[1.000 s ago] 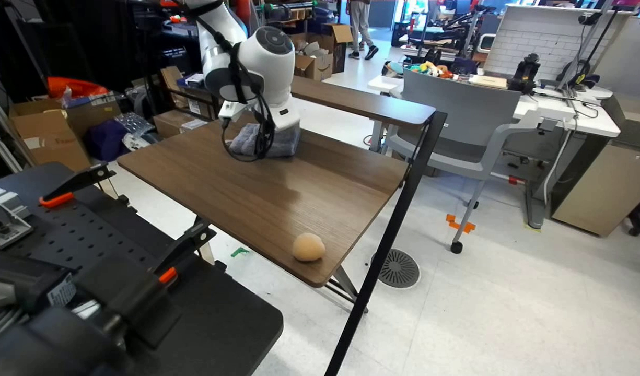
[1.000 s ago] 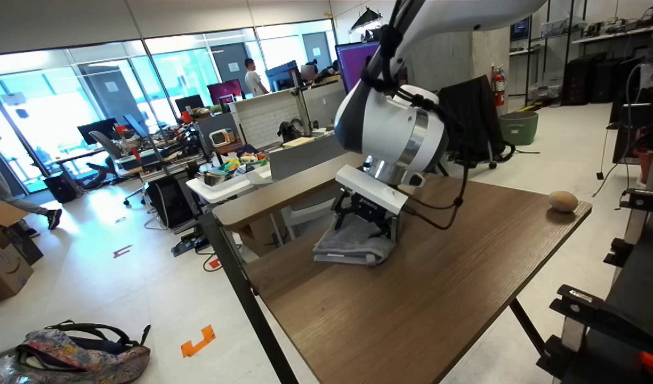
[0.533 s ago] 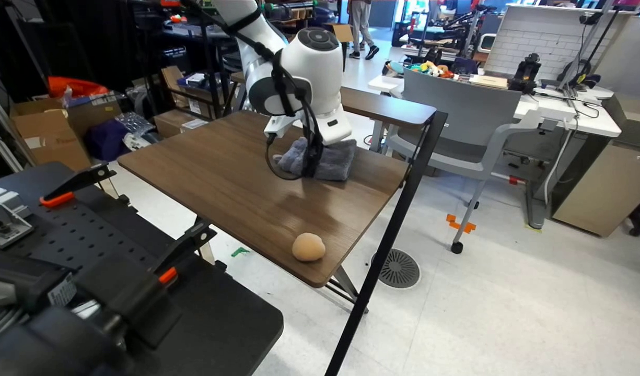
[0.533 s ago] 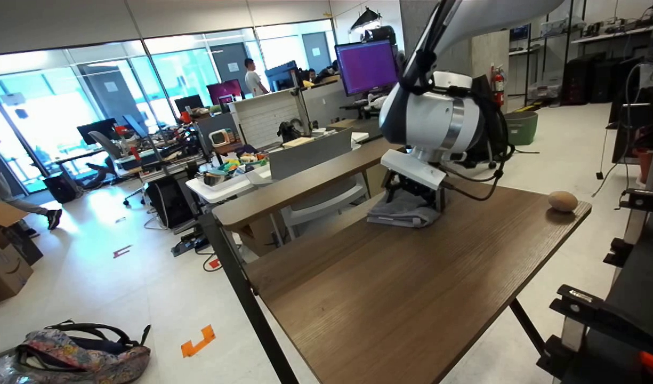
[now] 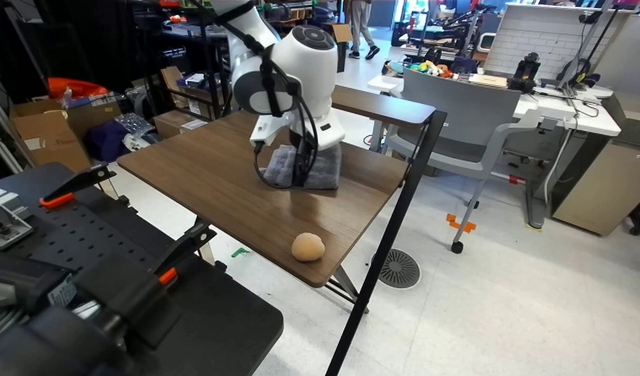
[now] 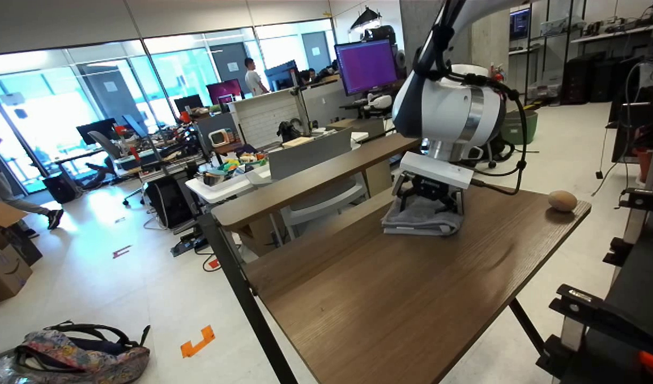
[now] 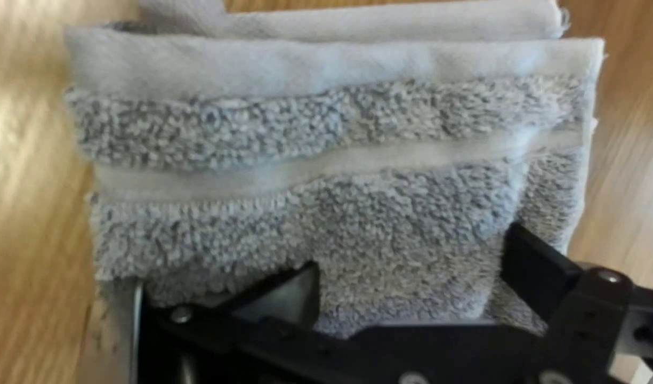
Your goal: Move the brown object forward then use the towel to wipe the table
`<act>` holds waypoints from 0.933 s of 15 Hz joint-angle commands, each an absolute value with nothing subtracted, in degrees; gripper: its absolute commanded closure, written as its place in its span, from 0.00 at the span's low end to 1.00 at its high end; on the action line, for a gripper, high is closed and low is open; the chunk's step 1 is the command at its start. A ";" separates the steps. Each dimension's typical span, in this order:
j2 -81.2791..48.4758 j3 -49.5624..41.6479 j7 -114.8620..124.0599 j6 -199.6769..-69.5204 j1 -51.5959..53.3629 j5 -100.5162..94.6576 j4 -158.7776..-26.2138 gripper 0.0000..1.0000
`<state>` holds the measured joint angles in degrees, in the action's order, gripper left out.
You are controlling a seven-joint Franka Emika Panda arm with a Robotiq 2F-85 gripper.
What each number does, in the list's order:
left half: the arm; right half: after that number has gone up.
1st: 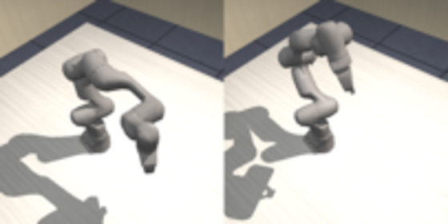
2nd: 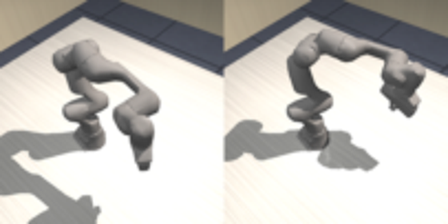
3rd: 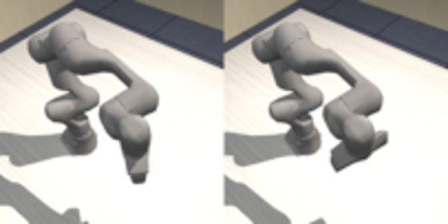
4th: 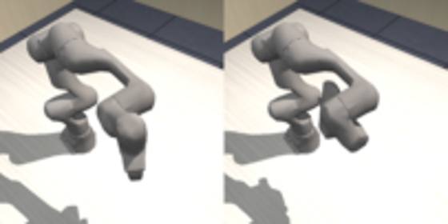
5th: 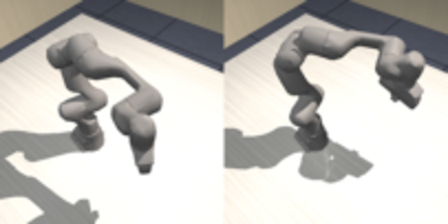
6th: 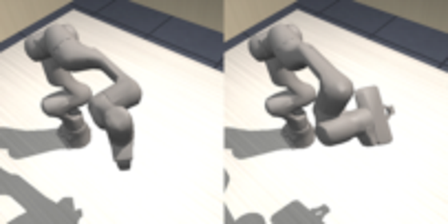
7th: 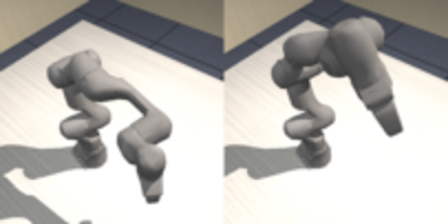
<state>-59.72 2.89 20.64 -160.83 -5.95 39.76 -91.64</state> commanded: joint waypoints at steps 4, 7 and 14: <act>-51.63 17.32 3.65 -162.56 -9.55 42.04 -112.04 0.00; -52.71 25.44 -4.66 -163.21 -11.49 44.33 -114.78 0.00; -56.59 24.24 -8.30 -159.43 -10.27 43.77 -112.04 0.00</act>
<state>-53.54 28.28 -7.89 -160.92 -10.46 44.03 -114.72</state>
